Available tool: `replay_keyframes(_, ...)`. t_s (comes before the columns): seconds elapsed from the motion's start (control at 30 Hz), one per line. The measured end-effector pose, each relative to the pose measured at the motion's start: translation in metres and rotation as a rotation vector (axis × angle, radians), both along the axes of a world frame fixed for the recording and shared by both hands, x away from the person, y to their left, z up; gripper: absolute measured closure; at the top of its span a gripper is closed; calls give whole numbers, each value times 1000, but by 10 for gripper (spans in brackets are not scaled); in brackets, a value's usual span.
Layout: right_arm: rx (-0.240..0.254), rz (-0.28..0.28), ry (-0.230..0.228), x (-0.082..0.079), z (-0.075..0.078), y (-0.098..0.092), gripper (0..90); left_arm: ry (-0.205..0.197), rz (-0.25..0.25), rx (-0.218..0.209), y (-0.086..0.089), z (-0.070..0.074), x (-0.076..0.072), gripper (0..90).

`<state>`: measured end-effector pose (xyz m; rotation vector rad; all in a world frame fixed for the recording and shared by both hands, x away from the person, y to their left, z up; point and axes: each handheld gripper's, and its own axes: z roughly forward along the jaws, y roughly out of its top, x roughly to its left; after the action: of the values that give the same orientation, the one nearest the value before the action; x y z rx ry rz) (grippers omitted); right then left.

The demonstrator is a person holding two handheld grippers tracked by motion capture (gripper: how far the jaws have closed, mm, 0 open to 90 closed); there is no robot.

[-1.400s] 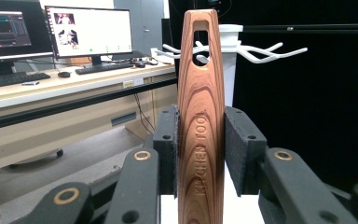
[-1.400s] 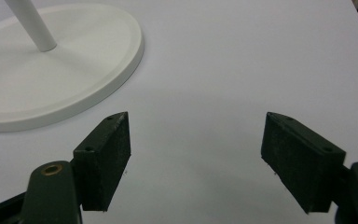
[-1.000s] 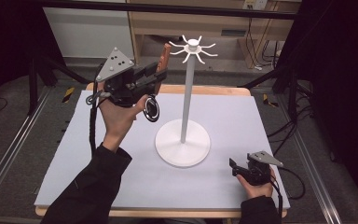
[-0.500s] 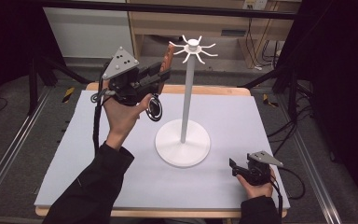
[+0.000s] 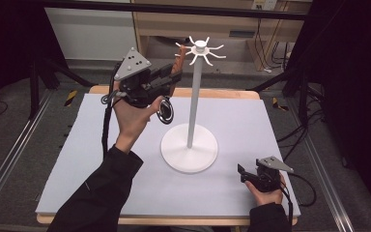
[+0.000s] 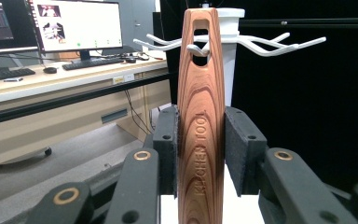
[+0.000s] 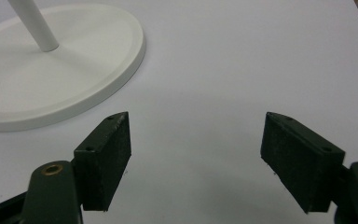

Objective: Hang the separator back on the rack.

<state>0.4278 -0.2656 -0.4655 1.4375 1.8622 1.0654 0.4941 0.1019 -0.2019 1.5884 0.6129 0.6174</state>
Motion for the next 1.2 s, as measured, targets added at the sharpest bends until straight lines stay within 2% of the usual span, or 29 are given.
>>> replay_keyframes(0.33, -6, 5, -1, 0, 0, 0, 246, 8, -12, 10, -4, -8, 1, 674)
replay_keyframes(0.7, -6, 4, -1, 0, 0, 1, 246, 13, -8, 13, -5, -10, 2, 674)
replay_keyframes(0.9, -5, 5, 2, 0, 0, 1, 246, 34, -7, 13, -4, -11, 2, 673)
replay_keyframes(1.03, -7, 7, 1, 0, 0, 1, 246, 26, 1, 15, -4, -11, 1, 671)
replay_keyframes(1.2, -8, 7, 4, 0, -1, 1, 245, 32, -3, 16, -2, -13, 0, 599)
